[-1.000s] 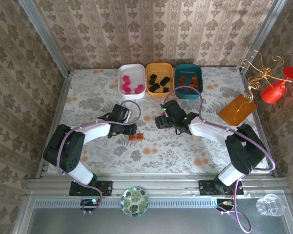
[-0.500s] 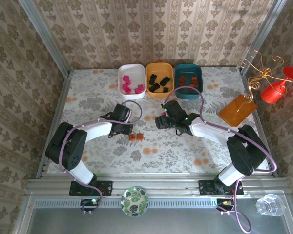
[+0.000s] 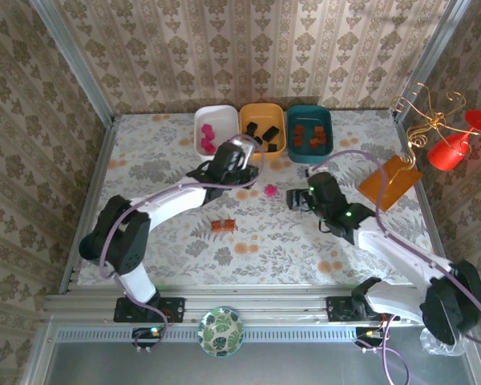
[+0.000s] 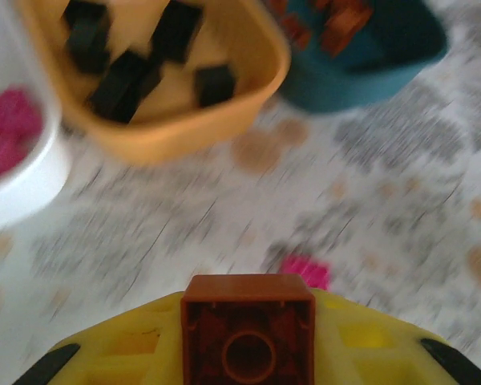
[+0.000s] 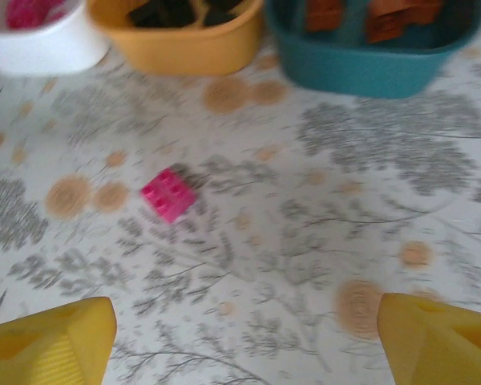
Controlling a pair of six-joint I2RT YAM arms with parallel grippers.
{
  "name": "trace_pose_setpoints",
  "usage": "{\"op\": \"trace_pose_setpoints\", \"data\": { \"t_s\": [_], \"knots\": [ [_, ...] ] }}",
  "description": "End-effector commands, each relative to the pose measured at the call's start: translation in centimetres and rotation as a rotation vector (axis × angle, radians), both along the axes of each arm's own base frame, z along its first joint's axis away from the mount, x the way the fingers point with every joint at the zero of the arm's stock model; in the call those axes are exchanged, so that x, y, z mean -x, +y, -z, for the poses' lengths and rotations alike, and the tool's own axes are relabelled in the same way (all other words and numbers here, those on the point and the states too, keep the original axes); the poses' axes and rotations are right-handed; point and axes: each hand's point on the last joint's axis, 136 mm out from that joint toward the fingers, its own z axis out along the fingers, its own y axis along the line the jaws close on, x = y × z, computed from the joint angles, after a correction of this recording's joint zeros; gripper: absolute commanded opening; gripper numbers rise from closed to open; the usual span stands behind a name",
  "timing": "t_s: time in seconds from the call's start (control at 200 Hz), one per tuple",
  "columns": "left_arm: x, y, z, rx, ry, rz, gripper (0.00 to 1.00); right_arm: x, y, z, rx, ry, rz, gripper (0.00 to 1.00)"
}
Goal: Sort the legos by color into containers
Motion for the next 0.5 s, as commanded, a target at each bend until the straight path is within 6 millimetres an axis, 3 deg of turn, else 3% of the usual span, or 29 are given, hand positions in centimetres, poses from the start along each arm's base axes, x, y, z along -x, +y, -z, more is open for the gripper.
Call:
{"op": "trace_pose_setpoints", "data": {
  "t_s": [0.0,0.2,0.495],
  "knots": [
    [-1.3,-3.8,-0.4,0.014,-0.036,0.05,0.28,0.9,-3.1,-1.0,-0.027,-0.06,0.117,0.87],
    [-5.3,-9.2,-0.3,0.033,-0.089,0.097,0.28,2.2,-5.2,-2.1,-0.012,-0.113,0.162,0.89],
    [-10.5,-14.9,1.5,0.006,-0.147,0.156,0.28,2.2,-5.4,-1.1,-0.011,-0.105,0.167,0.89]
  ]
}}
